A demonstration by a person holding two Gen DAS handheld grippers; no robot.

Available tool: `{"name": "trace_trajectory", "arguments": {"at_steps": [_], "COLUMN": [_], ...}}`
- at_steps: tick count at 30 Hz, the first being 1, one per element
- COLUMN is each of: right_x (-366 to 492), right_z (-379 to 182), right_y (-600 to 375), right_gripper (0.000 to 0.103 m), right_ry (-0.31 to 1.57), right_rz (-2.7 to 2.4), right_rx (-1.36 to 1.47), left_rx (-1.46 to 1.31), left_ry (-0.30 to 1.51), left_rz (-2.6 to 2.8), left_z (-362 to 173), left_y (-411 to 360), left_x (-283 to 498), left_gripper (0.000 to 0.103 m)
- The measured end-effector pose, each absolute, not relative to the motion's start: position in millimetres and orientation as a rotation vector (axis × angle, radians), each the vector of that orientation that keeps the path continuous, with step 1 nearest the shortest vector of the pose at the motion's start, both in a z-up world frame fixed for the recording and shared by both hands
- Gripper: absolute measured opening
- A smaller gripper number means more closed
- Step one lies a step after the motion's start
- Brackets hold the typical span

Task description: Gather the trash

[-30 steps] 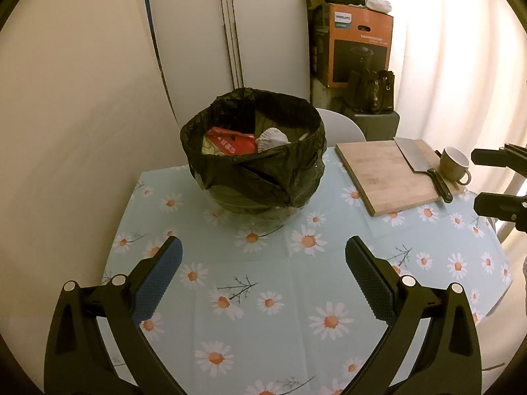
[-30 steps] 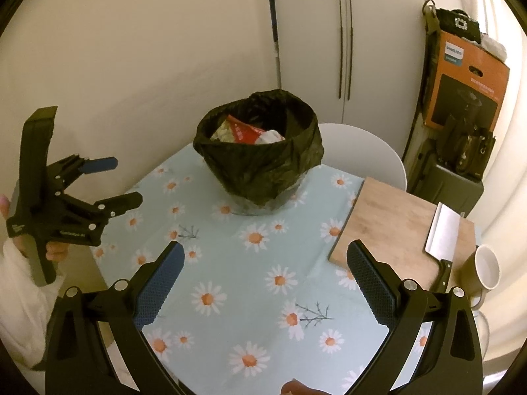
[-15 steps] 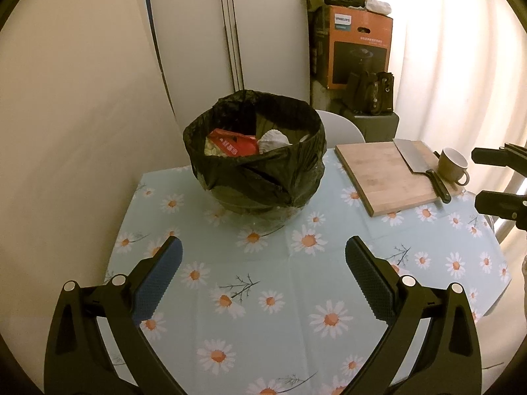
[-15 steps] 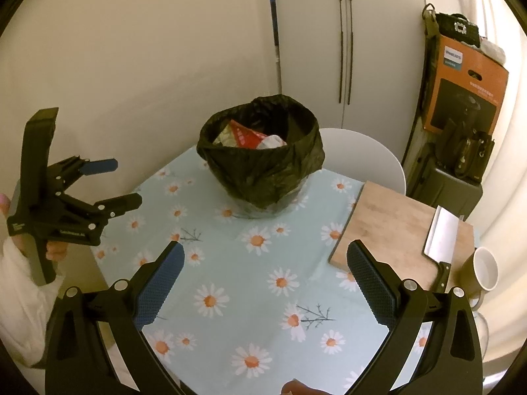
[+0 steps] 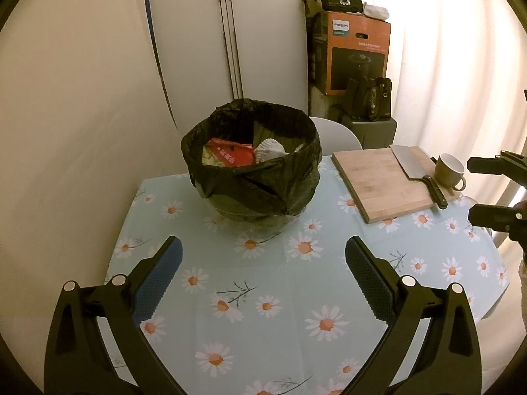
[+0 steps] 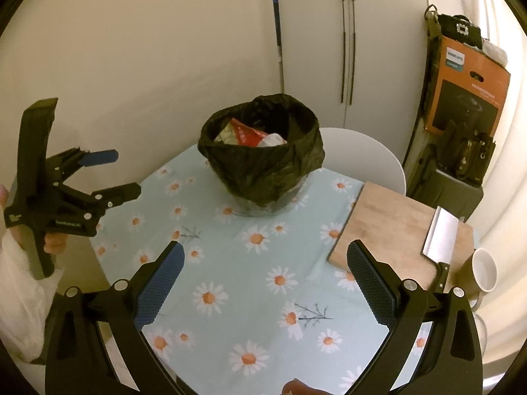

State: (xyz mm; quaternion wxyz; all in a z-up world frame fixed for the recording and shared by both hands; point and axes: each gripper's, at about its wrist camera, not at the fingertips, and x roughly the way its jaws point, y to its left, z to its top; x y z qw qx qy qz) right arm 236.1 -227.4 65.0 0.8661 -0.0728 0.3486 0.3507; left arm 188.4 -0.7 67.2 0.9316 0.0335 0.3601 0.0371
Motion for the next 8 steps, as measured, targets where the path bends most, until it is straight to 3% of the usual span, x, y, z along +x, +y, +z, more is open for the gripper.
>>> {"name": "trace_trajectory", "arguments": {"at_steps": [8], "right_x": [238.7], "right_z": [61.9], "right_y": [-222.0], "right_gripper": [0.095], "right_ry": [0.729], "right_rz": [0.722], "right_rx": [-0.157], "left_rx": [0.082], "left_ry": [0.746], "left_rz": [0.076], "left_z": [68.0], "left_y": [1.2], "left_x": [189.5], "left_gripper": [0.097]}}
